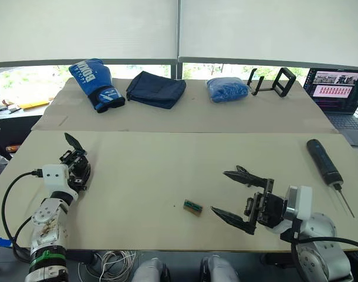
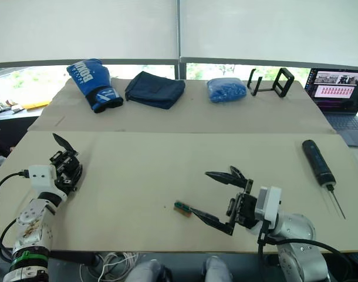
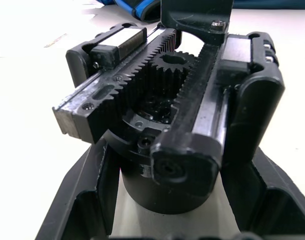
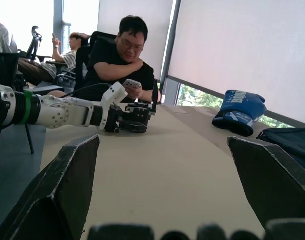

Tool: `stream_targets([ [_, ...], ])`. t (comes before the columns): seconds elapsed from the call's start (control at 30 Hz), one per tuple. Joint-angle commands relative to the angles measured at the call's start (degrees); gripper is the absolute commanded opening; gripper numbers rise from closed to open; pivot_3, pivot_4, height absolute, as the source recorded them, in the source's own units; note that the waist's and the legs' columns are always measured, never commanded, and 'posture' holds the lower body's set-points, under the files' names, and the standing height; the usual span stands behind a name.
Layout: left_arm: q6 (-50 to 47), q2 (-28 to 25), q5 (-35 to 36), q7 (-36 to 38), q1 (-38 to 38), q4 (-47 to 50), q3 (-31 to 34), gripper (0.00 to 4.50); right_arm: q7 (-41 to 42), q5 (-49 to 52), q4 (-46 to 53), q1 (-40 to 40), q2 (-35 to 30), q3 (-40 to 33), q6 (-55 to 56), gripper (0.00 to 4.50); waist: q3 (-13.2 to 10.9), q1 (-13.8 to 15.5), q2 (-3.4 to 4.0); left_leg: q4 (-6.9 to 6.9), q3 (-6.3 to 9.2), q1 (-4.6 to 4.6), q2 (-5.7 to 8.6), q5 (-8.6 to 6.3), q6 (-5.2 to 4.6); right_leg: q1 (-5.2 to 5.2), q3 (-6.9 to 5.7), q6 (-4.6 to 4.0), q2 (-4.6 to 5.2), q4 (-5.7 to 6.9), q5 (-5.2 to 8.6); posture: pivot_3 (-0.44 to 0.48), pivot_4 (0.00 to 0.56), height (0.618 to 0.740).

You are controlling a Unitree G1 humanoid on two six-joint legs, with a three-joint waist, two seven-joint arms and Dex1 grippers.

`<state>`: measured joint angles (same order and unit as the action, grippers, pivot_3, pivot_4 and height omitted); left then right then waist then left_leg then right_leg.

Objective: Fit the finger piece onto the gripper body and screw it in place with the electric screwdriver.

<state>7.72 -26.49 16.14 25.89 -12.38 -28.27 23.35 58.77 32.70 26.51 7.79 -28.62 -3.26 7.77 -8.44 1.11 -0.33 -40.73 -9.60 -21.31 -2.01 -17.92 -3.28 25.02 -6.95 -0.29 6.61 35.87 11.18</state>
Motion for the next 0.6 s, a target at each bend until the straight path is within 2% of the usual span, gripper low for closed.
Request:
stream_targets([
  [0.03,1.8,0.8,2.8,2.7,1.1,6.2,-0.2,2.33,0.7,0.1,0.5,0.8,-0.6,-2.0,2.5,4.5,0.0,0.0,-0.02,0.0,0.0,-0.01,0.0,0.0,-0.01,0.0,0.0,-0.05,0.01,0.0,-0.03,0.0,0.15,0.74],
  [0.2,-5.6,2.4,7.2,6.9,3.3,25.4,-6.4,2.33,1.9,0.6,0.6,4.0,-1.8,-4.3,3.6,4.5,-0.4,0.3,-0.64,-0.12,0.07,-0.43,0.01,-0.01,-0.08,0.17,-0.14,-0.1,0.01,-0.06,-0.06,0.0,0.15,0.74],
  [0.27,-10.1,2.7,9.5,10.9,4.3,32.4,-11.7,2.33,2.4,1.3,0.7,5.5,-2.1,-5.6,4.2,4.5,-0.4,0.4,-0.74,-0.23,0.13,-0.63,0.01,0.01,-0.11,0.24,-0.18,-0.11,-0.02,-0.09,-0.08,0.0,0.15,0.74],
  [0.33,-12.5,3.0,8.3,14.2,5.0,36.4,-18.0,2.33,2.1,2.6,1.7,7.6,-2.1,-6.8,3.7,4.5,-0.4,0.3,-0.72,-0.23,0.11,-0.61,0.06,0.03,-0.16,0.21,-0.12,-0.09,-0.02,-0.13,-0.07,0.0,0.15,0.74],
  [0.43,-13.2,4.9,4.1,16.2,3.3,36.2,-26.7,2.33,2.0,2.4,3.1,11.2,-2.2,-8.2,3.7,4.5,-0.4,0.2,-0.63,-0.17,0.07,-0.44,0.08,0.06,-0.22,0.12,-0.03,-0.02,-0.08,-0.15,-0.02,0.0,0.15,0.74],
  [0.6,-10.4,6.8,-1.5,16.6,-0.2,32.0,-32.5,2.33,0.2,1.7,6.2,14.1,-2.0,-8.4,3.2,4.5,-0.4,-0.8,-0.61,-0.06,0.08,-0.33,-0.05,0.29,-0.34,0.21,0.04,0.26,-0.3,-0.04,0.25,0.0,0.15,0.74],
])
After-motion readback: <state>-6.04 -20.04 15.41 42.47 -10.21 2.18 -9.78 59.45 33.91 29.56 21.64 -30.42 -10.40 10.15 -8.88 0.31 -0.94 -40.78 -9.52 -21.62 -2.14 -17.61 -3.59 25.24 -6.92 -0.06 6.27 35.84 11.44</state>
